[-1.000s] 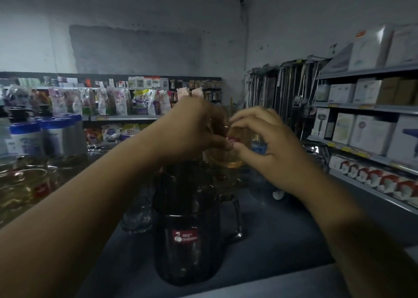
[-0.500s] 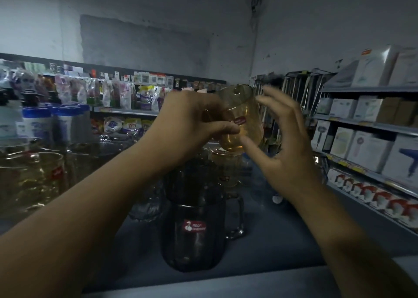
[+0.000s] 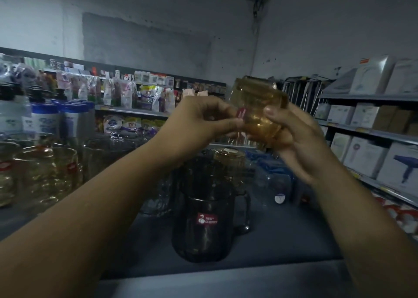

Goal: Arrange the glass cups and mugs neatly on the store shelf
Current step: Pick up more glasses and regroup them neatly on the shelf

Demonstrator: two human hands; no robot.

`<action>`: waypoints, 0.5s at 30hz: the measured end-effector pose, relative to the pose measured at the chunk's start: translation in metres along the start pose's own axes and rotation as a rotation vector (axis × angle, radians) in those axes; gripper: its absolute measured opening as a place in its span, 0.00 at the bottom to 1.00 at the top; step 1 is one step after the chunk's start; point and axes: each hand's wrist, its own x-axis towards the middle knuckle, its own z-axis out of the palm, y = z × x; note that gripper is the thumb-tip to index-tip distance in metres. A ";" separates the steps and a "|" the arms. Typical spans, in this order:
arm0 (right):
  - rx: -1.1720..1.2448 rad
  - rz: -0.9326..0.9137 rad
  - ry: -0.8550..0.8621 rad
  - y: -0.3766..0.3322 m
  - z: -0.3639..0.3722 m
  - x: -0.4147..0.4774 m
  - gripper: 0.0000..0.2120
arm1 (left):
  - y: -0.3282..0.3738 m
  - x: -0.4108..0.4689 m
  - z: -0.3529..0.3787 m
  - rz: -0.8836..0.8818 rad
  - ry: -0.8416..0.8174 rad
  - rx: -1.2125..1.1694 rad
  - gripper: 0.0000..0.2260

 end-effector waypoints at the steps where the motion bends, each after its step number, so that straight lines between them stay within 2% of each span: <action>1: -0.135 -0.013 0.007 -0.004 -0.006 0.000 0.31 | -0.002 0.000 -0.002 -0.002 -0.038 0.120 0.09; 3: -0.434 -0.051 -0.011 -0.009 -0.017 0.000 0.36 | -0.009 0.003 -0.007 -0.029 -0.080 0.353 0.14; 6: -0.765 -0.079 -0.107 -0.009 -0.023 -0.002 0.36 | -0.017 0.006 -0.013 -0.077 -0.112 0.536 0.18; 11: -0.937 -0.001 -0.271 -0.005 -0.019 0.004 0.41 | -0.021 0.005 -0.012 -0.079 -0.152 0.685 0.14; 15: -1.019 0.060 -0.377 0.003 -0.014 0.017 0.36 | -0.023 0.004 -0.013 -0.088 -0.183 0.691 0.12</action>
